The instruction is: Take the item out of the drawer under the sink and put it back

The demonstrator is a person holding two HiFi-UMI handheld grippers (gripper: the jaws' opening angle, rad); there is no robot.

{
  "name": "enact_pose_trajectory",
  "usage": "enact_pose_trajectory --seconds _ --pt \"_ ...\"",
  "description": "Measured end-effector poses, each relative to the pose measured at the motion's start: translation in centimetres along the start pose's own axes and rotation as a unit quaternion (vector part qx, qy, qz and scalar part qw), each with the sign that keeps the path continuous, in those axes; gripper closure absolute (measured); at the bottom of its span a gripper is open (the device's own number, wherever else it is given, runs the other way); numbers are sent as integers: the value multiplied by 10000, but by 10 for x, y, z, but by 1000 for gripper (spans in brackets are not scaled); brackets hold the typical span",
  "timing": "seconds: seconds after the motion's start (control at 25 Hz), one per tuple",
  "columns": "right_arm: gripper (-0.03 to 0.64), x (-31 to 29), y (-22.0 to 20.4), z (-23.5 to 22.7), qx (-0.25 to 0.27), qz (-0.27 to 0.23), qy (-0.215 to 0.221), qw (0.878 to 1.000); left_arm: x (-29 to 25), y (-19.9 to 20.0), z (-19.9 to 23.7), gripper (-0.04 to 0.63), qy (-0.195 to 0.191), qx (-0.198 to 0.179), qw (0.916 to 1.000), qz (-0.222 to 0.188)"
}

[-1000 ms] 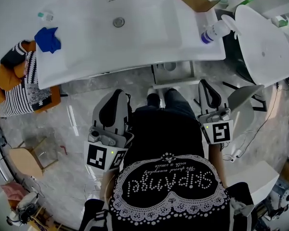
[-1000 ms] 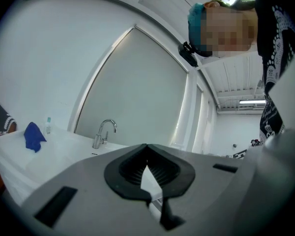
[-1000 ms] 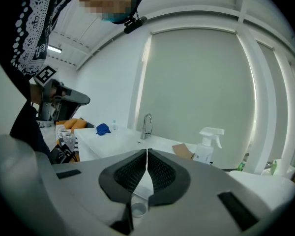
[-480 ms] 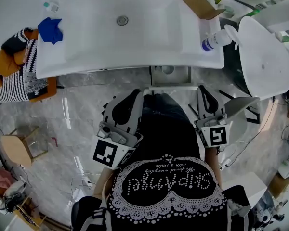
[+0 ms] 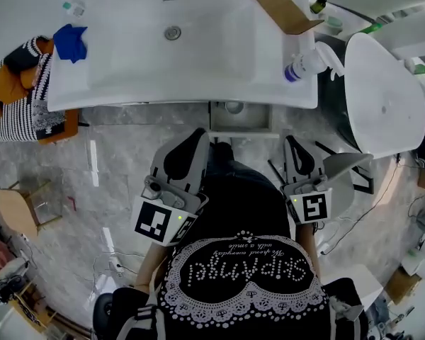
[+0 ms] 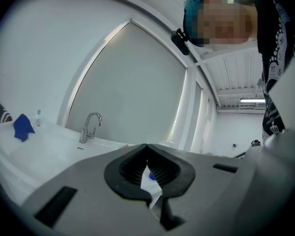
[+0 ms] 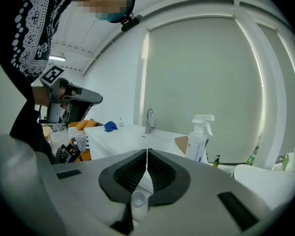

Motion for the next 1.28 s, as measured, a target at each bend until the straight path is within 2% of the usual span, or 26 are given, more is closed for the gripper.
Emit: enact_pose_trajectory --seconds 0.28,0.56,0.72,0.84,1.12,1.28 --pt "597 -5 1 -2 315 -163 242 9991 0 -5 -11 591 135 -7 9999 16" --pt "597 -9 -3 -2 600 -68 451 9972 -8 -6 -17 591 154 52 9998 62" --pt "597 -16 -9 0 1413 471 643 9868 -10 -8 -16 591 66 47 9998 158" --pt "597 -22 -12 1 1515 683 651 9840 -11 -11 -17 591 104 91 9996 236" --pt "597 -33 -23 10 1688 1018 794 9772 -3 -16 -8 591 495 295 9978 341" --pt "596 -46 -30 15 2228 1321 912 9616 7 -15 -1 591 742 322 9964 261"
Point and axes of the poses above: the fingertips, and each gripper's own axes: x backward along the fingers, z to its left, y out of its top, the point moved 8 cm from there along x, backward along the fingers
